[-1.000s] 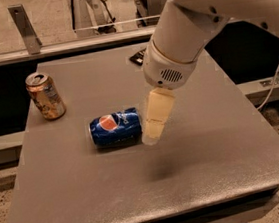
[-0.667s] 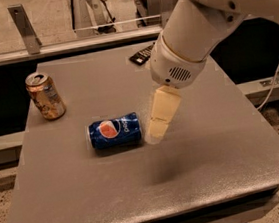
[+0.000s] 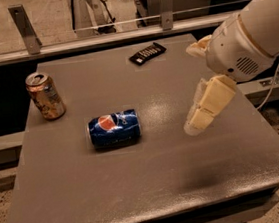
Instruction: Knock pepsi can over
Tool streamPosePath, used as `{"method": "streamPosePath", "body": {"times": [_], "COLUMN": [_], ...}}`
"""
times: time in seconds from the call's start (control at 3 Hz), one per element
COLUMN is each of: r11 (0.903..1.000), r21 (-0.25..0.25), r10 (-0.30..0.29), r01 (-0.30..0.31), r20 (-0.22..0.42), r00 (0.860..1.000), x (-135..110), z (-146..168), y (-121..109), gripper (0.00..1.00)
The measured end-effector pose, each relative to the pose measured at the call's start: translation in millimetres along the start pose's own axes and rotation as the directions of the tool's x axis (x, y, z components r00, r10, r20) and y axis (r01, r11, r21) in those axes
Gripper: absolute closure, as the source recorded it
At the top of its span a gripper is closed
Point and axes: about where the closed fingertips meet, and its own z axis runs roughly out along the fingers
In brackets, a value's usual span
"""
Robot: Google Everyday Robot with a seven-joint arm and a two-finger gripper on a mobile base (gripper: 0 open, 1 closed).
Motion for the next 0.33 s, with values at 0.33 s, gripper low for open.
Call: {"method": "streamPosePath", "body": {"times": [0.33], "r11": [0.9970], "r21": [0.071], "r10": [0.024], "r01": [-0.032], "r20": [0.107], "r00": [0.994], "x": [25.4], "z": [-48.9], "y": [-7.2], "gripper": [0.00]}}
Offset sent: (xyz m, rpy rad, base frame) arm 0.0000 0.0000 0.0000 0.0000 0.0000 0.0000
